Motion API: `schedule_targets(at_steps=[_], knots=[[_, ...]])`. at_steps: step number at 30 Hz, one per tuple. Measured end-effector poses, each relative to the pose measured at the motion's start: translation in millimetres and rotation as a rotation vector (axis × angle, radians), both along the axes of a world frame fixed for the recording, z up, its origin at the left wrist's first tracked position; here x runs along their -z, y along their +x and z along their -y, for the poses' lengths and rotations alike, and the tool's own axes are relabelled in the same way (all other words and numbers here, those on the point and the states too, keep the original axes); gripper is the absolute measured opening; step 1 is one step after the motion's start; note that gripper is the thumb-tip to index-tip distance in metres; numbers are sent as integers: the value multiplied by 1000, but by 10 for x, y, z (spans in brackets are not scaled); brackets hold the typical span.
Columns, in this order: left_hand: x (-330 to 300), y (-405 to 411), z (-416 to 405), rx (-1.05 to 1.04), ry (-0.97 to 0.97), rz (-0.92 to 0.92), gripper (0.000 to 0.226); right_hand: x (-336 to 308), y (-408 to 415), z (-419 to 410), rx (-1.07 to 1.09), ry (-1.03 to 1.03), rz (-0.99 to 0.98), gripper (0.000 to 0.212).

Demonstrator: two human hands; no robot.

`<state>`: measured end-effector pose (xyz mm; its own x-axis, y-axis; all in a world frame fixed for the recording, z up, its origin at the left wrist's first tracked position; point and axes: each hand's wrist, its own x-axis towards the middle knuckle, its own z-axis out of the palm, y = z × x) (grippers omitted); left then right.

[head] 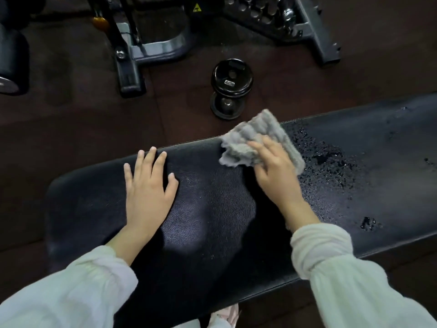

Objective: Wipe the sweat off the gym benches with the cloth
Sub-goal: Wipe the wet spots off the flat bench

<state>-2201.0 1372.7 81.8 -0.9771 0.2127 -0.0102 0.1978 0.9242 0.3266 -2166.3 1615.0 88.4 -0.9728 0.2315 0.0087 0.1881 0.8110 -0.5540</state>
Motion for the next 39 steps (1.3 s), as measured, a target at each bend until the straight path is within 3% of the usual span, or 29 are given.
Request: schedule_targets(at_steps=[3,5,10,14,17,21,25,31,35,39], knots=[[-3,-1,-26,-12,-14,8,62,-58,-261,-116,147,0,3,41],[-7,-2,-33,-15,-31,9,61,-66,-476,-24,134,0,21,40],[-8,2,-30,-12,-47,26,62,-50,-361,531,-188,-51,-11,42],[-21,6,-39,-29,-40,44,56,-24,91,267,-334,-66,-13,46],[-73,40,-91,6,-70,17,56,-9,211,-181,-126,-15,17,45],[-158,187,-327,206,-108,-35,52,-41,-71,-365,190,-13,43,46],[-143,334,-509,292,-159,23,51,-16,-47,-13,90,-54,45,46],[-107,326,-521,277,-150,86,55,-10,1084,376,-170,-76,-2,45],[-137,350,-554,252,-114,69,47,-11,1420,47,35,-11,-68,42],[-170,347,-589,202,-66,129,48,-21,1139,4,287,-46,-58,46]])
